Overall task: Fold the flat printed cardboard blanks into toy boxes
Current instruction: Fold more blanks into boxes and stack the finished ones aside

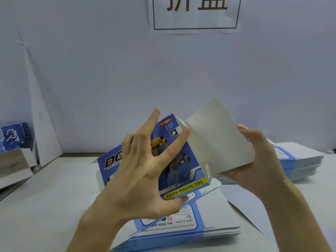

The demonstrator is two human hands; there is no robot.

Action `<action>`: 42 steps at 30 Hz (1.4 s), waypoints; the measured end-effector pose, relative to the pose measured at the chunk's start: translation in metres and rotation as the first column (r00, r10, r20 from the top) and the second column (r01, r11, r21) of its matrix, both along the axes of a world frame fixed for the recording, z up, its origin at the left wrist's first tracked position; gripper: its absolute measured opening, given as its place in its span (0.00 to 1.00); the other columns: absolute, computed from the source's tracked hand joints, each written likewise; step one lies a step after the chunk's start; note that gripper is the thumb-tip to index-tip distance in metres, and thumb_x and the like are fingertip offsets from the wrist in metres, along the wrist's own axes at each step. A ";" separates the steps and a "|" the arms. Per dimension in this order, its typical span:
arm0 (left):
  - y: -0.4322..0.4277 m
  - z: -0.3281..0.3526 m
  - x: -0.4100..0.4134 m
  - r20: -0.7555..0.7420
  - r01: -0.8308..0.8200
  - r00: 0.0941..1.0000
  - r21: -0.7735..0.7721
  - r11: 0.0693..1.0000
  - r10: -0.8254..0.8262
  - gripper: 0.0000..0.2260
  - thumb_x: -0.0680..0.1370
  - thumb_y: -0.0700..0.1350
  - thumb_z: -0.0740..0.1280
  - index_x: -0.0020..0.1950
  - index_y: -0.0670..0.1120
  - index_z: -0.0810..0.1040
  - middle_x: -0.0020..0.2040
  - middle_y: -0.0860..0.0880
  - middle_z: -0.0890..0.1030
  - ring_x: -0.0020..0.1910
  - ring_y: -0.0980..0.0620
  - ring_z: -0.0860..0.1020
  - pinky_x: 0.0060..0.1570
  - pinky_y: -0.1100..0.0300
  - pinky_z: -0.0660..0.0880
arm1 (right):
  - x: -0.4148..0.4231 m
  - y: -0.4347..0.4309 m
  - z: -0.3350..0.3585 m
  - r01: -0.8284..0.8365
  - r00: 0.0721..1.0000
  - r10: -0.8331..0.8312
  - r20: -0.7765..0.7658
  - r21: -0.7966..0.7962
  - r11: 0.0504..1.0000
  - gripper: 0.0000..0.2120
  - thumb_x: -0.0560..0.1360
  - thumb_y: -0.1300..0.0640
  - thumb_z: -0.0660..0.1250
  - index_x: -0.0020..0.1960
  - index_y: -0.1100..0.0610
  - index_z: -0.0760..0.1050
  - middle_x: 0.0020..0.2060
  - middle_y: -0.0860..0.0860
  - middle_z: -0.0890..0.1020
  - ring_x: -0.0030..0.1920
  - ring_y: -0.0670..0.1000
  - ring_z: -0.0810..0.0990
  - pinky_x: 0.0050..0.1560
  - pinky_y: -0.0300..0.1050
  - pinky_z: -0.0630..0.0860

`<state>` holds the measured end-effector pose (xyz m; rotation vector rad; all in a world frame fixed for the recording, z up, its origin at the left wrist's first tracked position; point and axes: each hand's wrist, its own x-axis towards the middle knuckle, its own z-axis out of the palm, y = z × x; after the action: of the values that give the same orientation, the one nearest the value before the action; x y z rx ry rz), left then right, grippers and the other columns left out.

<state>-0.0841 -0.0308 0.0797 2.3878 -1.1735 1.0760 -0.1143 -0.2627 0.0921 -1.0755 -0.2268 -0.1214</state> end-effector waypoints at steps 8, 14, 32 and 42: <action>-0.004 0.004 -0.012 -0.124 0.057 0.991 0.006 0.998 -0.056 0.39 0.61 0.63 0.72 0.68 0.56 0.62 0.76 0.48 0.48 0.68 0.45 0.67 0.57 0.54 0.72 | 0.001 0.009 -0.001 0.009 0.999 -0.019 -0.042 -0.246 0.969 0.23 0.65 0.42 0.66 0.56 0.54 0.81 0.48 0.56 0.83 0.46 0.51 0.83 0.43 0.47 0.80; -0.002 0.011 -0.017 -0.099 0.099 0.990 -0.005 0.995 -0.099 0.38 0.60 0.61 0.72 0.66 0.53 0.64 0.75 0.48 0.51 0.63 0.45 0.74 0.50 0.60 0.74 | 0.004 0.011 -0.005 0.179 0.979 -0.202 -0.036 -0.337 0.924 0.11 0.72 0.49 0.69 0.52 0.52 0.81 0.48 0.55 0.83 0.48 0.55 0.81 0.45 0.50 0.79; -0.003 0.005 -0.001 0.005 0.055 0.998 -0.097 0.994 -0.055 0.34 0.65 0.64 0.69 0.66 0.55 0.65 0.75 0.45 0.52 0.69 0.43 0.67 0.54 0.46 0.77 | 0.000 0.052 -0.002 0.333 0.909 -0.136 0.394 -0.490 0.806 0.15 0.78 0.48 0.61 0.60 0.30 0.74 0.51 0.28 0.79 0.52 0.32 0.78 0.44 0.25 0.74; -0.002 0.007 -0.004 0.047 0.060 0.997 -0.127 0.990 -0.055 0.36 0.62 0.60 0.74 0.67 0.54 0.66 0.74 0.47 0.53 0.69 0.41 0.67 0.54 0.46 0.78 | -0.001 0.068 -0.006 0.356 0.901 -0.132 0.412 -0.532 0.768 0.16 0.78 0.42 0.60 0.66 0.32 0.69 0.62 0.36 0.76 0.66 0.40 0.73 0.63 0.50 0.76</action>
<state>-0.0878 -0.0324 0.0866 2.2303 -1.1430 1.1531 -0.1149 -0.1949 0.0856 -1.7220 -0.4682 -0.5172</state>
